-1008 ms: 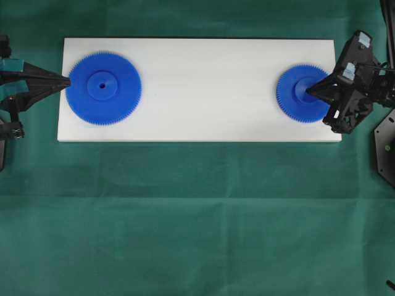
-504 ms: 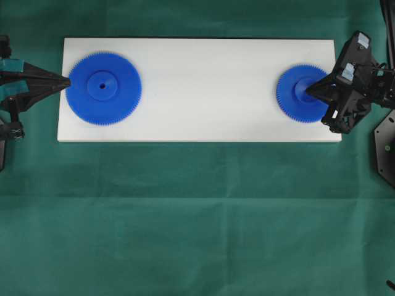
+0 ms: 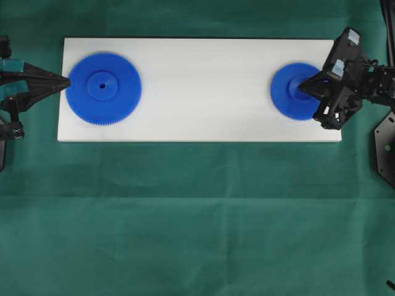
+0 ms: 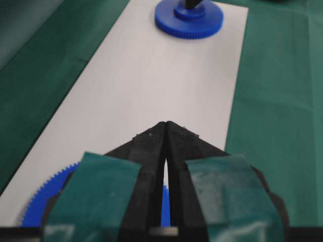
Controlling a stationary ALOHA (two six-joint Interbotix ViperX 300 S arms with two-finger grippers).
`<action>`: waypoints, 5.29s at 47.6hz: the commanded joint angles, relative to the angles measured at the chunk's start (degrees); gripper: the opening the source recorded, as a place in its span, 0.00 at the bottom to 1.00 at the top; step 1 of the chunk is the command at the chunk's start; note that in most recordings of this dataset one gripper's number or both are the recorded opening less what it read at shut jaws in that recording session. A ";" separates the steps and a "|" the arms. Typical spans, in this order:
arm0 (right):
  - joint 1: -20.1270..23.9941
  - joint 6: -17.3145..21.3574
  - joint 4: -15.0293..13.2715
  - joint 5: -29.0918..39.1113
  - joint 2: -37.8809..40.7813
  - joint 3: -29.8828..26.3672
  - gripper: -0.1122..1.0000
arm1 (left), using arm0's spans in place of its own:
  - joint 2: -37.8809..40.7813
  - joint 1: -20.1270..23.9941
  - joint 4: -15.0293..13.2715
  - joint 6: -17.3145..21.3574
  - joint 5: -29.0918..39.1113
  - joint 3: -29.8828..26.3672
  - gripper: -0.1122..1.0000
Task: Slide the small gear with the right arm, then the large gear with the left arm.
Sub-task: 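Slide the small blue gear left with the right gripper toward the large gear, then hold the small gear meshed against the large gear's teeth, then slide the small blue gear back right to its start spot, then raise the right gripper off the small gear and retract right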
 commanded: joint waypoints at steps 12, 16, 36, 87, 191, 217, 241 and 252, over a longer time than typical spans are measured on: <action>1.67 0.09 -0.09 -4.22 13.27 -9.05 0.55 | 0.53 0.09 -0.09 -0.09 -0.97 -0.26 0.10; 2.81 -0.09 -0.09 -4.22 17.93 -13.10 0.55 | 0.44 0.09 -0.09 -0.09 -1.05 -0.18 0.10; 11.87 -0.35 -3.34 -3.78 37.44 -38.23 0.55 | 0.62 0.18 -0.09 0.00 -1.23 0.26 0.10; 14.50 0.09 -5.62 -0.35 43.59 -49.39 0.55 | 1.23 0.18 -0.09 0.00 -2.02 0.62 0.10; 0.09 13.36 -5.45 -0.35 -3.96 4.48 0.55 | 0.62 0.18 -0.09 -0.09 -2.02 2.55 0.10; -1.85 13.27 -6.42 -0.26 -5.36 3.34 0.55 | 0.62 0.18 -0.09 -0.09 -2.02 2.64 0.10; -0.26 12.83 -9.49 -0.97 -20.39 1.85 0.55 | 0.70 0.18 -0.09 -0.09 -2.02 2.29 0.10; 0.18 12.92 -9.76 -1.32 -28.13 4.04 0.55 | 3.08 0.18 -0.09 -0.09 -2.02 1.23 0.10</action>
